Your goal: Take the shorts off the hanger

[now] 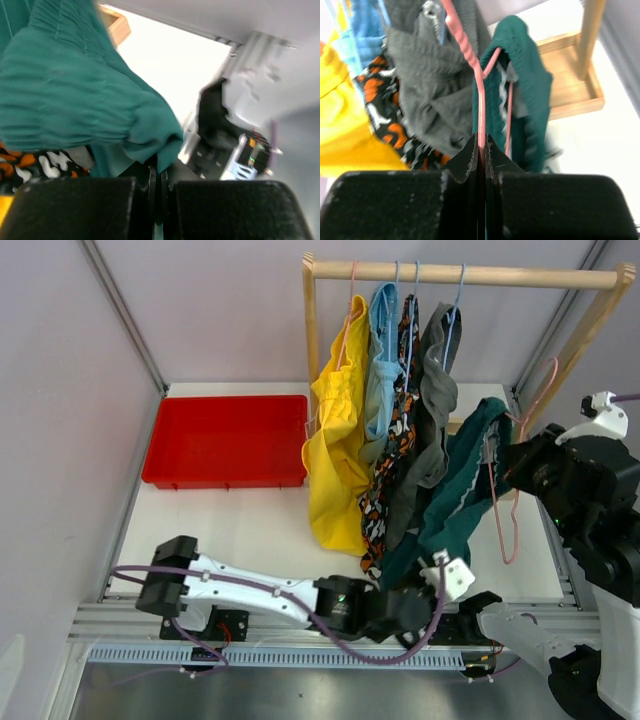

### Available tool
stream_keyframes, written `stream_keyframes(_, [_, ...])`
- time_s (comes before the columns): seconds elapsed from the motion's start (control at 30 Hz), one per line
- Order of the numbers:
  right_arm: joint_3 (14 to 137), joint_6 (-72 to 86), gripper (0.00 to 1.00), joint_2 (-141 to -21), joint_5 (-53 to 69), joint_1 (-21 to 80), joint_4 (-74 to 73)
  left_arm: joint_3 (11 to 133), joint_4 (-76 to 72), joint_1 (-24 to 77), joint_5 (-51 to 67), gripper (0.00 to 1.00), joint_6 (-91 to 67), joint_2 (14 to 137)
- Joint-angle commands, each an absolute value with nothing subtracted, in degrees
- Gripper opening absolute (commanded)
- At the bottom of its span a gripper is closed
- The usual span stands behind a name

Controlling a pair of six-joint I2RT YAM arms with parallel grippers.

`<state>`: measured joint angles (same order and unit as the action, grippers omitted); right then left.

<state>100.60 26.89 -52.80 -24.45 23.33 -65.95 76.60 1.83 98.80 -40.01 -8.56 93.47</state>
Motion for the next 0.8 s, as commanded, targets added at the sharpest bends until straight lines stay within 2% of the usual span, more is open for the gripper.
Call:
stream_keyframes(0.0, [104.24,32.16,0.0,-49.58,-14.96,23.03,-70.65,87.26,4.65,93.0,-39.2,0.0,-7.04,97.64])
stream_keyframes(0.17, [107.22,36.12,0.0,-46.85,-3.88,22.41,-81.28,105.53,12.82,82.63,-36.31,0.0,-5.19,104.49])
stream_keyframes(0.2, [108.62,36.56,0.0,-46.85,-3.43,22.33,-82.6,113.91,15.01,81.05,-35.34,0.0,-6.14,107.37])
stream_keyframes(0.3, [116.17,35.26,0.0,-48.95,-5.09,22.33,-86.48,122.83,23.28,77.78,-33.92,0.0,-6.59,110.38])
stream_keyframes(0.37, [121.01,33.58,0.0,-51.84,-7.37,22.67,-86.84,121.13,23.56,79.09,-34.1,0.0,-6.5,108.12])
stream_keyframes(0.47, [124.1,30.24,0.0,-56.58,-12.29,24.08,-83.95,108.15,21.45,85.15,-38.74,0.0,-6.94,99.78])
stream_keyframes(0.57, [126.11,25.5,0.0,-60.45,-18.43,25.22,-78.33,99.0,25.39,93.58,-45.84,0.0,-10.18,90.75])
stream_keyframes(0.77, [130.78,15.13,0.0,-71.53,-26.1,23.91,-66.64,96.58,52.25,109.67,-57.01,0.0,-27.99,78.5])
